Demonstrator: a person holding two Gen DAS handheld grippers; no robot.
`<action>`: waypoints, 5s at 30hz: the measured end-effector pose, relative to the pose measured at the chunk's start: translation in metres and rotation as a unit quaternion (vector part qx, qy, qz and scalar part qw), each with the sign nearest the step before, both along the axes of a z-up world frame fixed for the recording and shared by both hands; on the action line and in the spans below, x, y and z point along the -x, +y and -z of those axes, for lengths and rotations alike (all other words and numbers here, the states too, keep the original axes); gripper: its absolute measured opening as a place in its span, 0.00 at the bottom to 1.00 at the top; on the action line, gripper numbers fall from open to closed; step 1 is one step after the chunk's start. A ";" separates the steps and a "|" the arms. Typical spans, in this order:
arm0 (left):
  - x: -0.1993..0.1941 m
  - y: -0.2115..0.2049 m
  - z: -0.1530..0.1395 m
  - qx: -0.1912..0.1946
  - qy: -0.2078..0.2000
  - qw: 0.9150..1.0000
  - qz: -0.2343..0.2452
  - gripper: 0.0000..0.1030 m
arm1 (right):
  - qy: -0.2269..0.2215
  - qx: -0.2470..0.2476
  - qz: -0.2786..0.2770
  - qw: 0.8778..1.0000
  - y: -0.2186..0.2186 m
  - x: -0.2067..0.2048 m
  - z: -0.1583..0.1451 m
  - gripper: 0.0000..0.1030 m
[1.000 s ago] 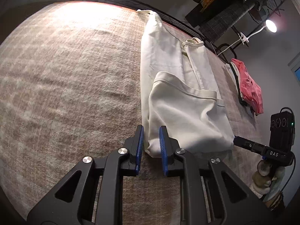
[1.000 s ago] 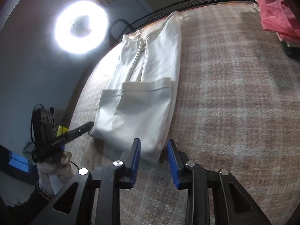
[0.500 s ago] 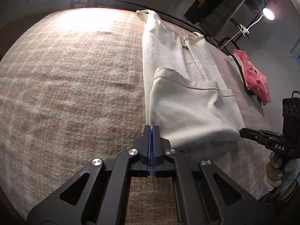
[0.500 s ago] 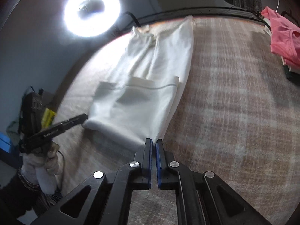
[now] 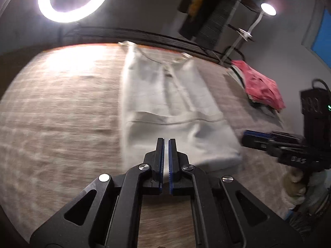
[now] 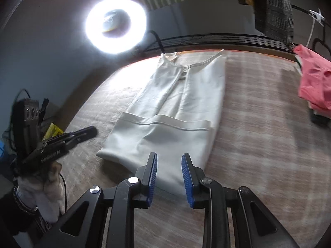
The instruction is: Fold small clothes
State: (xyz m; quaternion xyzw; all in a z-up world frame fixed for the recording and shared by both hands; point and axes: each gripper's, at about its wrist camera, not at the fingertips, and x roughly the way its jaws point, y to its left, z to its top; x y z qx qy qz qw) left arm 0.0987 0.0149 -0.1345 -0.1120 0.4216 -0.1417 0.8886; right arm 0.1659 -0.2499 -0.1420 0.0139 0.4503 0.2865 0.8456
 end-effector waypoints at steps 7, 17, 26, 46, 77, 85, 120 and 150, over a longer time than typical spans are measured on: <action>-0.006 -0.042 0.033 -0.050 0.041 0.995 0.072 0.01 | 0.046 0.051 0.024 0.997 0.012 -0.012 0.033 0.19; -0.014 0.001 0.020 -0.037 0.023 0.999 -0.005 0.07 | 0.004 0.025 0.016 1.000 0.005 -0.004 0.009 0.24; -0.044 -0.008 0.039 -0.094 0.024 0.995 -0.015 0.07 | -0.005 0.064 -0.008 0.998 0.064 -0.037 0.023 0.26; -0.157 0.038 0.008 -0.044 0.037 0.998 -0.024 0.34 | -0.028 0.047 0.046 0.997 0.014 -0.080 -0.020 0.68; -0.257 0.062 0.051 0.055 0.047 0.996 -0.056 0.36 | 0.035 -0.019 0.069 0.997 0.003 -0.255 0.029 0.12; -0.287 0.067 0.055 0.095 0.067 0.991 -0.059 0.43 | 0.053 -0.066 0.048 0.995 0.000 -0.273 0.030 0.42; -0.123 0.056 -0.061 0.064 -0.040 0.997 -0.018 0.01 | -0.033 -0.050 0.014 0.998 0.000 -0.122 -0.078 0.05; 0.054 0.035 -0.036 0.010 -0.002 1.000 0.022 0.09 | -0.052 0.012 0.053 0.997 -0.033 0.048 -0.055 0.33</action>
